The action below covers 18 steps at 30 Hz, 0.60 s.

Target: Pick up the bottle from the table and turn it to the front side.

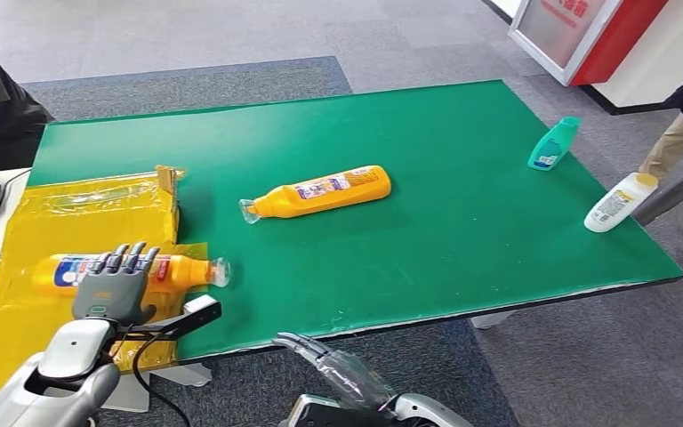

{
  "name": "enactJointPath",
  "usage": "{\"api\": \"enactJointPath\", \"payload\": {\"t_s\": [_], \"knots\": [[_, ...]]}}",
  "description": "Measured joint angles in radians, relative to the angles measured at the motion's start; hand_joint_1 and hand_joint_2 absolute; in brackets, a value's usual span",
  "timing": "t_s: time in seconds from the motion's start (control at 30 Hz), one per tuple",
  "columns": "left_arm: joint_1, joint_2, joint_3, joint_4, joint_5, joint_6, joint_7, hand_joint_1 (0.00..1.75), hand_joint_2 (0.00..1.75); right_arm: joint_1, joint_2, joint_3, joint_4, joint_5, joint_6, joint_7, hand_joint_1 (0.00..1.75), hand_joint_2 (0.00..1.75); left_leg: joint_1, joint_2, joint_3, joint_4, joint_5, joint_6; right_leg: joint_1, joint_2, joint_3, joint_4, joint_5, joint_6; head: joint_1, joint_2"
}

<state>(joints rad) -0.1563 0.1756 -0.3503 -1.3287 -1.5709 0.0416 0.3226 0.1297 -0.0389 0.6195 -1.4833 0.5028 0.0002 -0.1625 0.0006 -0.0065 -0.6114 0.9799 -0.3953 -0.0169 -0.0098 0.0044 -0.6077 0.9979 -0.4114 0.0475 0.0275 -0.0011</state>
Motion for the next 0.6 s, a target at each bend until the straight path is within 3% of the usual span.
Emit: {"api": "enactJointPath", "payload": {"t_s": [0.5, 0.6], "knots": [[0.001, -0.026, 0.032, 0.02, 0.0, -0.026, -0.037, 0.0, 1.75, -0.003, -0.001, 0.004, 0.001, -0.002, 0.009, -0.002, 0.0, 1.75, 0.0, 0.0, 0.0, 0.0, 0.0, 0.0, 0.0, 0.0, 0.0, 0.0, 0.0, 0.0, 0.0, 0.0], [0.014, -0.047, 0.062, 0.014, 0.009, -0.009, -0.093, 0.0, 1.75, -0.003, -0.002, 0.006, 0.001, -0.005, 0.007, -0.001, 0.0, 1.75, 0.0, 0.0, 0.0, 0.0, 0.0, 0.0, 0.0, 0.0, 0.0, 0.0, 0.0, 0.0, 0.0, 0.0]]}}
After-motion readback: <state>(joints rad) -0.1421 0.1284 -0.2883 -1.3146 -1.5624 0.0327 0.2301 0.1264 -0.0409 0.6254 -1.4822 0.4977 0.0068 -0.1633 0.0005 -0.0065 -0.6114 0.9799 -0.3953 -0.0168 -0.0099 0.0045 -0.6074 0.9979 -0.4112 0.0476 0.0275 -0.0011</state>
